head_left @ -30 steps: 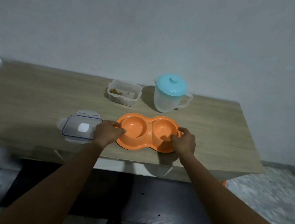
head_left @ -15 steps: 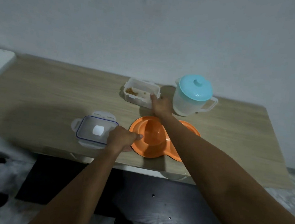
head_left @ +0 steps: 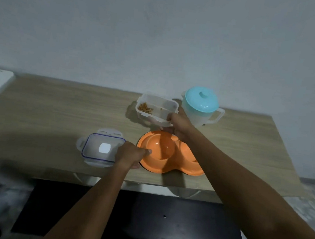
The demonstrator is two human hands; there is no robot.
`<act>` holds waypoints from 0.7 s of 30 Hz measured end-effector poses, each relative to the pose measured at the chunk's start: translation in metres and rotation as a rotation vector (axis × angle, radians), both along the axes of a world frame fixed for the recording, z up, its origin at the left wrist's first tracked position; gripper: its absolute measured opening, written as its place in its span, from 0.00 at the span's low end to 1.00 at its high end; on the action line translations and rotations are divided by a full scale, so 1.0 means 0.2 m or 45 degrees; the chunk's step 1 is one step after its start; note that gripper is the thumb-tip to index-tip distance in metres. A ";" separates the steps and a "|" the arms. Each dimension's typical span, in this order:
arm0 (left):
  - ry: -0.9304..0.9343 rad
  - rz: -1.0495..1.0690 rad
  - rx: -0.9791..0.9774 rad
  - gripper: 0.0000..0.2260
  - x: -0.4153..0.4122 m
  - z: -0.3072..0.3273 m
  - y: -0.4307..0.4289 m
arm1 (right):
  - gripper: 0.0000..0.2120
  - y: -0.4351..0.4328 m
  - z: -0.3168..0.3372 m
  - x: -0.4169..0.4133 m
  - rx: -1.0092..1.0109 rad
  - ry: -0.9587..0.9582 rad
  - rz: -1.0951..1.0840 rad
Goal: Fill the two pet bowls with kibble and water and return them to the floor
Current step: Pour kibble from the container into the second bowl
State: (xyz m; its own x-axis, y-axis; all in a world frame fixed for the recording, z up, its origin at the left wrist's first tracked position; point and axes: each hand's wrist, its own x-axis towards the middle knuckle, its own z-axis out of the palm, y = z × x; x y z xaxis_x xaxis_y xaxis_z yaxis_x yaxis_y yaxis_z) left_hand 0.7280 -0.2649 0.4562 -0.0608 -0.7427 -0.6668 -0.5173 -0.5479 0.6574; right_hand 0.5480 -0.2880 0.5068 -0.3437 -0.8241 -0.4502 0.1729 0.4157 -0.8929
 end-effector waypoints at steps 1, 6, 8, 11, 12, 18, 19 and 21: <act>0.012 0.000 -0.003 0.21 0.00 0.01 0.00 | 0.26 0.05 0.03 -0.03 -0.011 -0.049 0.001; -0.052 -0.039 -0.080 0.19 -0.01 0.05 0.04 | 0.25 0.26 0.14 -0.16 -0.048 -0.125 0.015; -0.159 -0.105 -0.143 0.17 -0.01 0.05 0.07 | 0.25 0.34 0.16 -0.21 -0.058 -0.113 0.013; -0.371 -0.304 -0.360 0.20 -0.01 0.05 0.10 | 0.25 0.45 0.20 -0.27 -0.089 -0.055 0.005; -0.452 -0.376 -0.458 0.20 0.00 0.04 0.10 | 0.24 0.47 0.21 -0.29 -0.101 -0.020 0.005; -0.307 -0.530 -0.745 0.33 -0.02 0.05 0.10 | 0.27 0.60 0.27 -0.35 -0.175 0.185 0.048; -0.311 -0.604 -0.768 0.35 -0.03 0.06 0.10 | 0.28 0.61 0.28 -0.36 -0.187 0.213 0.058; -0.341 -0.703 -0.785 0.40 -0.05 0.08 0.10 | 0.28 0.63 0.29 -0.36 -0.202 0.254 0.078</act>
